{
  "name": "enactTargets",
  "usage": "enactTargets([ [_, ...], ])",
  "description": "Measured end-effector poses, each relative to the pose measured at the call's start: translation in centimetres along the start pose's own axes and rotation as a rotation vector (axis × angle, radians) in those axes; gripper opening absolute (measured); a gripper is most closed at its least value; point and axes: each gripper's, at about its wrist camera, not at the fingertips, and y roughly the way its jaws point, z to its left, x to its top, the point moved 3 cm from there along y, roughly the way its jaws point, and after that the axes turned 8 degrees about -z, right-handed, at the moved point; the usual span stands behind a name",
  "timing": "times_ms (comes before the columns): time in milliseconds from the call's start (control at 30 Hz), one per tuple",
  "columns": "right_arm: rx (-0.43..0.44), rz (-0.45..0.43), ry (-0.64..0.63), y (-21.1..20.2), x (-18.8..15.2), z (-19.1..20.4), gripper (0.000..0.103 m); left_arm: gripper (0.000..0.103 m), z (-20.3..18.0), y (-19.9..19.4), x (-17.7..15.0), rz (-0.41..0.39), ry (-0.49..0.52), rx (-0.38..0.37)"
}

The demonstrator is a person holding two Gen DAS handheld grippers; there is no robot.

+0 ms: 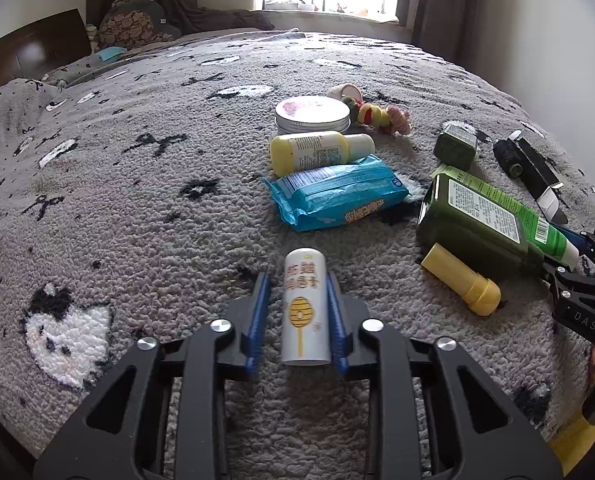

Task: Collect trash
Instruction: 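Grasp the white lip balm tube with left tool while right tool grasps the green tube, then lower both held items into the bin below the bed and open both tools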

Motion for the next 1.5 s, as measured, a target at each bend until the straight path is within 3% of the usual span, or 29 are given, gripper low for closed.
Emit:
enactTargets([
  [33,-0.001,0.002,0.001,-0.1,0.0,0.0,0.044,0.018,0.0,-0.1,0.0,0.0,-0.003,-0.003],
  [100,-0.006,0.002,0.008,-0.6,-0.2,-0.2,0.038,0.018,0.1,-0.2,0.0,0.002,-0.007,-0.008],
  [767,-0.107,-0.004,0.096,-9.2,-6.1,-2.0,0.038,0.018,-3.2,-7.3,-5.2,0.003,0.062,-0.076],
  [1100,-0.152,-0.101,0.117,-17.0,-7.7,-3.0,0.038,0.018,-5.2,-12.6,-7.2,-0.02,0.072,-0.105],
  [1333,-0.099,-0.162,0.117,-22.0,-7.4,-1.8,0.038,0.018,-6.6,-17.8,-6.5,-0.103,0.097,-0.098],
  [1500,-0.038,-0.1,0.123,-22.9,-8.5,0.0,0.038,0.018,-7.3,-19.5,-8.1,-0.079,0.092,-0.129],
])
